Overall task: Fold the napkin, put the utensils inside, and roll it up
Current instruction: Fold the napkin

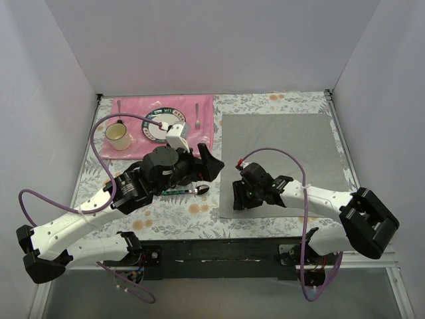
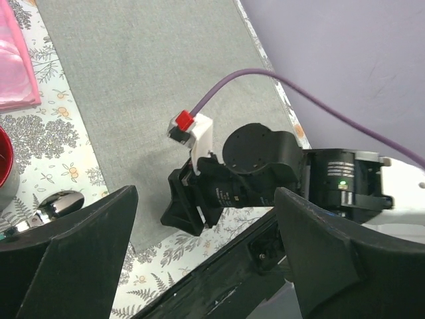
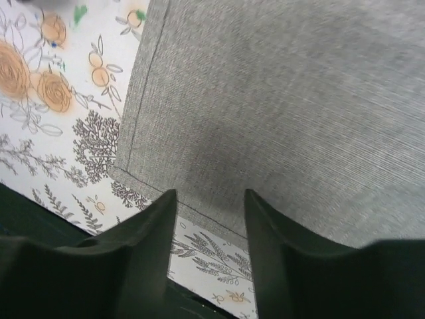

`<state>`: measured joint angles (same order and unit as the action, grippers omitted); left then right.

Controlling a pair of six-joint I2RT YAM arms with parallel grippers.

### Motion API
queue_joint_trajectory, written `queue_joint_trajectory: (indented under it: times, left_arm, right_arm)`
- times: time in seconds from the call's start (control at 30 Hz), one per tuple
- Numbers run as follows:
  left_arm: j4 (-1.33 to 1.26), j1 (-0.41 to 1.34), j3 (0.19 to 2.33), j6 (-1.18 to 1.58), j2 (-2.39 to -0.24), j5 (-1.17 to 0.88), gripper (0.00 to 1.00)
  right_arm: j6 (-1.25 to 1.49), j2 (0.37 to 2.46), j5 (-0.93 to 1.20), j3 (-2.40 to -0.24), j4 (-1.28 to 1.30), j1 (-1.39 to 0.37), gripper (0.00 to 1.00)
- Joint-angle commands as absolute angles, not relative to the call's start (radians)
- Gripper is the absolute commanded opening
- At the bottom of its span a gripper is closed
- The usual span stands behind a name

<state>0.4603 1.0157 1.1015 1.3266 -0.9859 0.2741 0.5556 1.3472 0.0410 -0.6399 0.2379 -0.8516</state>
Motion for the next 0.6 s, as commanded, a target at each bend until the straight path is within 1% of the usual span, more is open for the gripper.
queue_joint_trajectory:
  times: [0.0, 0.1, 0.2, 0.23, 0.33, 0.43, 0.57]
  left_arm:
    - [0.463, 1.015, 1.127, 1.304, -0.976, 0.299, 0.84]
    - [0.468, 1.014, 1.126, 1.312, -0.968, 0.311, 0.84]
    - [0.482, 1.015, 1.126, 1.328, -0.948, 0.353, 0.84]
    - [0.489, 1.015, 1.127, 1.339, -0.94, 0.373, 0.84]
    - [0.515, 1.014, 1.117, 1.374, -0.89, 0.449, 0.85]
    - [0.525, 1.015, 1.108, 1.382, -0.829, 0.5, 0.86]
    - [0.546, 1.015, 1.103, 1.378, -0.788, 0.534, 0.87]
  right_arm:
    - [0.491, 1.253, -0.112, -0.753, 0.397, -0.887, 0.66]
    - [0.431, 1.243, -0.089, -0.765, 0.388, -0.929, 0.73]
    - [0.391, 1.285, -0.075, -0.781, 0.377, -0.979, 0.73]
    - [0.379, 1.301, -0.06, -0.785, 0.361, -1.004, 0.65]
    - [0.35, 1.379, -0.093, -0.824, 0.351, -1.069, 0.52]
    - [0.331, 1.475, -0.162, -0.896, 0.396, -1.123, 0.47]
    - [0.311, 1.565, -0.209, -0.966, 0.436, -1.173, 0.45]
